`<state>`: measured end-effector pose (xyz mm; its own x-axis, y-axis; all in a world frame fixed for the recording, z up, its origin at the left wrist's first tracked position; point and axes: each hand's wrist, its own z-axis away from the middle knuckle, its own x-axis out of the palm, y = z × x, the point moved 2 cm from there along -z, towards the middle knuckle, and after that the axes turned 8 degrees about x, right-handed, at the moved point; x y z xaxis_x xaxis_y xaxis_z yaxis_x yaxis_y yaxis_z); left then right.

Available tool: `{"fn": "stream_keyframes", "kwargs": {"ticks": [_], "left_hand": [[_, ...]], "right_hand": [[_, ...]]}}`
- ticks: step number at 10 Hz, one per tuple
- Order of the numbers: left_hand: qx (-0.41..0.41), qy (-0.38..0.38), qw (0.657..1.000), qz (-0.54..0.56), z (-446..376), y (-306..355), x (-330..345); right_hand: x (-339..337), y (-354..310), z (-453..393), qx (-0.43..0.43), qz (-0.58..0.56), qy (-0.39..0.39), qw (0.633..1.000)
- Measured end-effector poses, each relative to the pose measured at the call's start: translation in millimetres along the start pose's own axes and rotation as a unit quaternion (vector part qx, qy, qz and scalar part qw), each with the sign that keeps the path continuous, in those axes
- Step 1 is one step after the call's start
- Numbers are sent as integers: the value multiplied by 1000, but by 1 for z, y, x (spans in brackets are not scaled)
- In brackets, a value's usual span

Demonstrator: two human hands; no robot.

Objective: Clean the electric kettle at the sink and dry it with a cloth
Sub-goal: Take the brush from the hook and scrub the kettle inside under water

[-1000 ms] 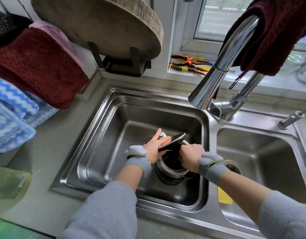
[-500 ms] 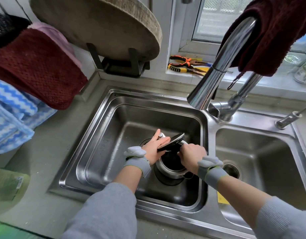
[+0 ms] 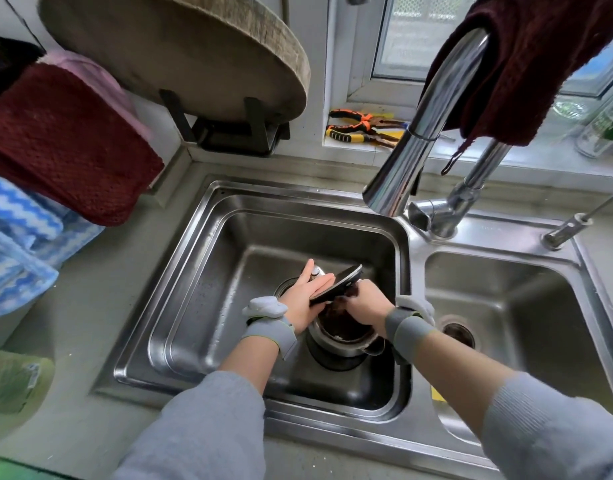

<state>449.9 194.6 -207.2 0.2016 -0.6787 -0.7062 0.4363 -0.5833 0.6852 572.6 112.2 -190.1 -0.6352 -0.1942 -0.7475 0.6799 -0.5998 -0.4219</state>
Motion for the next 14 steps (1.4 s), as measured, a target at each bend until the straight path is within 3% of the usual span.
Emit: {"fn": "stream_keyframes", "kwargs": {"ticks": [1,2,3,4,5,6,8,9,10,12,13,14], "left_hand": [[4,-2,1000,4,-2,1,-3],[-7,-15,1000,-17,-4,1,-4],[-10,-6,1000,-18,-5,-3,-4],[-15,4,1000,5,-7,-4,-6],[-26,-3,1000,9,-8,-4,-7],[-15,-6,1000,5,-7,-1,-8],[-15,-22,1000,11,-5,1,-10],[-26,-18,999,2,-7,-1,-12],[-47,-22,999,-9,-11,-3,-15],[-39,-30,999,-21,-14,-11,-9],[-36,-33,999,-19,-14,-9,-9],[-34,-17,999,-14,-12,-6,-11]], "right_hand": [[6,-3,1,11,67,-79,995],[-10,-19,8,-19,205,-127,970],[-6,-15,-2,-20,114,1,993],[3,-12,1,-46,167,-19,985],[-7,-19,7,-13,202,-127,971],[-9,-21,4,-38,225,-106,968],[15,-16,2,-146,331,20,932],[9,-14,5,-207,381,17,901],[6,-9,10,-240,451,-40,859],[20,-21,-11,-246,635,-55,731],[3,-24,2,-282,643,7,712],[-19,-27,19,-174,557,-9,812]]}}
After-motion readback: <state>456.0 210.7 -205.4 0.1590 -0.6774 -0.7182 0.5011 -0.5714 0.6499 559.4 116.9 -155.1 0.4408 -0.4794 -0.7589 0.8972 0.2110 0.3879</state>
